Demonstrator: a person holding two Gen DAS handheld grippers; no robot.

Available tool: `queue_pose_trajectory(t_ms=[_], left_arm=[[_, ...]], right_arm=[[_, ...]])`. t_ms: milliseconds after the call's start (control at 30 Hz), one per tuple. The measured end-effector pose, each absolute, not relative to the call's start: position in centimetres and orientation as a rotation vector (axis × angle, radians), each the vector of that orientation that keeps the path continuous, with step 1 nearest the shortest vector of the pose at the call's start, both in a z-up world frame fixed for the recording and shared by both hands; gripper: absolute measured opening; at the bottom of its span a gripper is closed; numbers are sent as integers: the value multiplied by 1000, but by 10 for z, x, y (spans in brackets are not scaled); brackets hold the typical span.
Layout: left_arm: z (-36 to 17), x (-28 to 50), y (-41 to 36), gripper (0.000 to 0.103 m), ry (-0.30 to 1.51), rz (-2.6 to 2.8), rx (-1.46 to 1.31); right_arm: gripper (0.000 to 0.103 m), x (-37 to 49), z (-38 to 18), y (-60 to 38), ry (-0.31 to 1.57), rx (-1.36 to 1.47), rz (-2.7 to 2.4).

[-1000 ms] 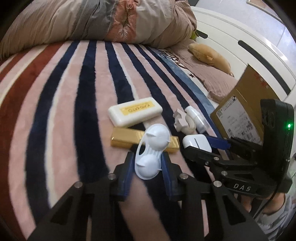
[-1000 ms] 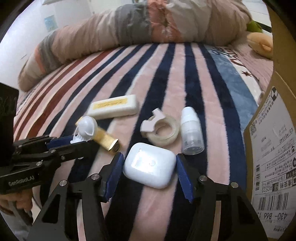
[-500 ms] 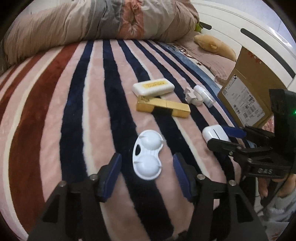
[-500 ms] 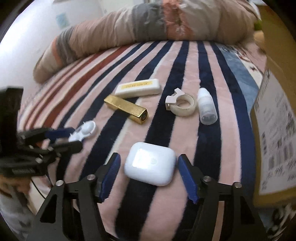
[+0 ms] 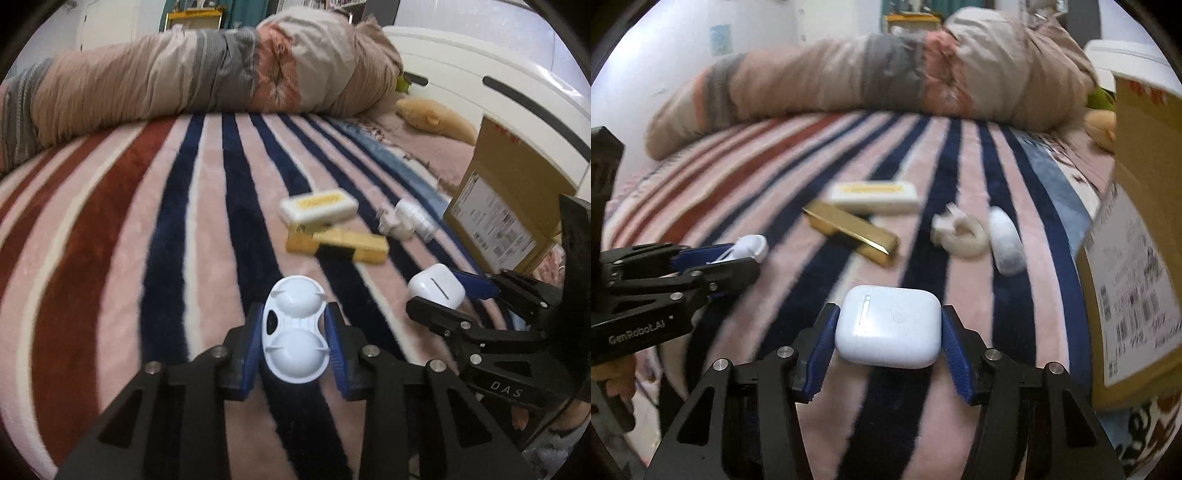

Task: Organize rigid objects
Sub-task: 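Carry both cases into the box and open both grippers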

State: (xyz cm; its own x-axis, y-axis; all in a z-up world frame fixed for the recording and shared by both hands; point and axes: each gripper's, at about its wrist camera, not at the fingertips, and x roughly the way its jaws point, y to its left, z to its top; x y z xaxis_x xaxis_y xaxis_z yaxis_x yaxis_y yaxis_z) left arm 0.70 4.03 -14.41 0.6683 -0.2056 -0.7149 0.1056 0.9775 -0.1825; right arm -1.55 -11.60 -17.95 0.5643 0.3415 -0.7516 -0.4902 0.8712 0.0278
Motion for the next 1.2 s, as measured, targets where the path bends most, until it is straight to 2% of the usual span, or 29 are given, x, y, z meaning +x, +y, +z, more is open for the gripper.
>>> queue_pose_trajectory(t_ms=[267, 400, 567, 733, 900, 1200], left_arm=[[-45, -1, 28, 30, 690, -254, -79], [10, 6, -10, 30, 621, -385, -39], [51, 29, -84, 30, 607, -565, -1], [58, 60, -160, 30, 646, -649, 83], [40, 88, -218, 30, 741, -665, 150], [1, 133, -260, 30, 878, -638, 252]], right_arm=[[51, -20, -86, -123, 670, -208, 680], [51, -27, -45, -163, 604, -181, 661], [51, -25, -17, -243, 555, -122, 484], [51, -12, -33, -311, 626, -81, 318], [51, 4, -62, -335, 716, -97, 290], [51, 1, -82, -351, 733, -66, 296]])
